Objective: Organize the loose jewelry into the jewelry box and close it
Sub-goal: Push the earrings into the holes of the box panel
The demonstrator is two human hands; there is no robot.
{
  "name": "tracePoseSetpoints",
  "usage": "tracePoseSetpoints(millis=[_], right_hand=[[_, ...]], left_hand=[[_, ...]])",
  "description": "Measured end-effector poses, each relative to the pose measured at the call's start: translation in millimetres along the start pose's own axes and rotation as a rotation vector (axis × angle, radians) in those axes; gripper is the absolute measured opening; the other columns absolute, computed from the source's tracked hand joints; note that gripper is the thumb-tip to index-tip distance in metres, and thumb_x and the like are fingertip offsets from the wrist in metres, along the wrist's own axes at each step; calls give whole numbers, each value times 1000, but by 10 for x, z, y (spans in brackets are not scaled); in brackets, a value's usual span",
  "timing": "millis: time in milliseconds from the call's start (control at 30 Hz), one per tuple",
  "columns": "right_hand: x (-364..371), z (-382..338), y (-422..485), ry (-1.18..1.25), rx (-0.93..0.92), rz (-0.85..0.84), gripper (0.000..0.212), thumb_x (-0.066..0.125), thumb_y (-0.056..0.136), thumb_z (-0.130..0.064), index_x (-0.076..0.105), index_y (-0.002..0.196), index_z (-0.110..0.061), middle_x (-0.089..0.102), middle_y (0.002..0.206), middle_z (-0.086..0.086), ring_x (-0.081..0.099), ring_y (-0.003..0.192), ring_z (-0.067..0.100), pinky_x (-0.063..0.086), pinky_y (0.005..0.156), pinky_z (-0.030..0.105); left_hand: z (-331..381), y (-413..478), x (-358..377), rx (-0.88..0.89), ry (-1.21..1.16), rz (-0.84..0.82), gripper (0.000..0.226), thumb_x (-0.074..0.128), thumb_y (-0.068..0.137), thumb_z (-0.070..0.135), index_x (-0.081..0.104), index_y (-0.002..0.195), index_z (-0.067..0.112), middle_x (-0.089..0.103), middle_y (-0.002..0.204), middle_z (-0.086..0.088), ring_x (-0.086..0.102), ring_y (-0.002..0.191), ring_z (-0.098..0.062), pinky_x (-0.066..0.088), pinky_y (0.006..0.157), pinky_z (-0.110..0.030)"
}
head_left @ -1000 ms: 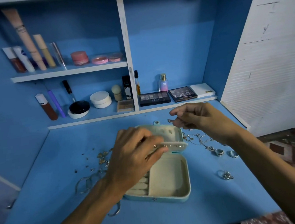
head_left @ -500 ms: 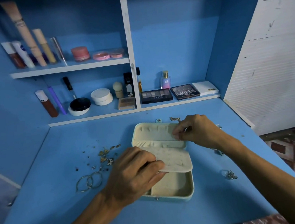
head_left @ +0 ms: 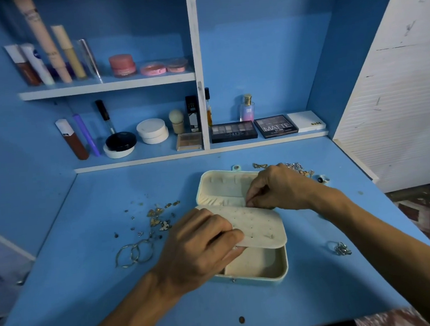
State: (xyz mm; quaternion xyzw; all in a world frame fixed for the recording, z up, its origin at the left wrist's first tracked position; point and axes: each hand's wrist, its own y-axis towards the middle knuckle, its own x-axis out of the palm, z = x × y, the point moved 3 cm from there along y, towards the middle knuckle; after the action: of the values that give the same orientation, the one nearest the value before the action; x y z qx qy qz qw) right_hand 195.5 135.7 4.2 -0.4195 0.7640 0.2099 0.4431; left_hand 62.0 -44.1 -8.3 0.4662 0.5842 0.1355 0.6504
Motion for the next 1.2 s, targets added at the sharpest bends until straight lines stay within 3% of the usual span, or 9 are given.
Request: tracePoseSetpoints(millis=[133,267,400,567,800,1000,1200], right_hand=[[1,-44,26,-50,70,-4,11,75,84,-18,81,88,-25,70,77,-21,62,72,-9,46,73,5],[15,-74,62,-130,111,-46,11,70,85,-21,80,89,-22,75,89,-9,66,84,10,57,83,26],[29,-53,76,-201,113,-52,12,65,85,-21,77,88,-18,74,89,-3,66,82,16,58,81,34],[-44,-18,8,-232,88,-23,10,63,84,-17,64,76,-23,67,79,-3,60,74,17,52,68,28],[-46,7,-97,-247,34,-9,2,64,86,-18,65,86,-20,65,79,-4,61,72,17,56,71,33],[-55,-28,-79,-317,3,-29,16,55,84,-14,71,82,-15,72,80,3,65,72,23,56,72,41],[-118,-59,-133,-302,7,-23,19,57,89,-11,75,93,-15,74,89,-1,66,79,18,55,78,33]], left_hand=[[0,5,3,-3,9,2,18,80,88,24,76,78,11,61,71,-2,55,61,-21,43,59,-33],[5,5,4,-7,25,0,18,78,90,25,77,79,11,62,72,-2,57,61,-21,44,58,-35],[13,19,-3,-10,35,12,18,78,90,25,76,78,12,62,72,-2,56,61,-21,43,58,-35],[12,40,-11,-7,41,22,18,78,90,26,75,78,12,61,72,-2,56,62,-21,43,58,-35],[12,36,9,-7,37,30,18,78,90,27,73,79,13,60,74,-2,55,63,-20,43,59,-35],[11,36,4,-7,42,19,19,77,90,27,74,79,12,61,73,-2,55,63,-20,44,59,-35],[6,32,9,-8,29,28,18,79,89,26,74,79,12,61,73,-2,55,64,-20,44,58,-36]])
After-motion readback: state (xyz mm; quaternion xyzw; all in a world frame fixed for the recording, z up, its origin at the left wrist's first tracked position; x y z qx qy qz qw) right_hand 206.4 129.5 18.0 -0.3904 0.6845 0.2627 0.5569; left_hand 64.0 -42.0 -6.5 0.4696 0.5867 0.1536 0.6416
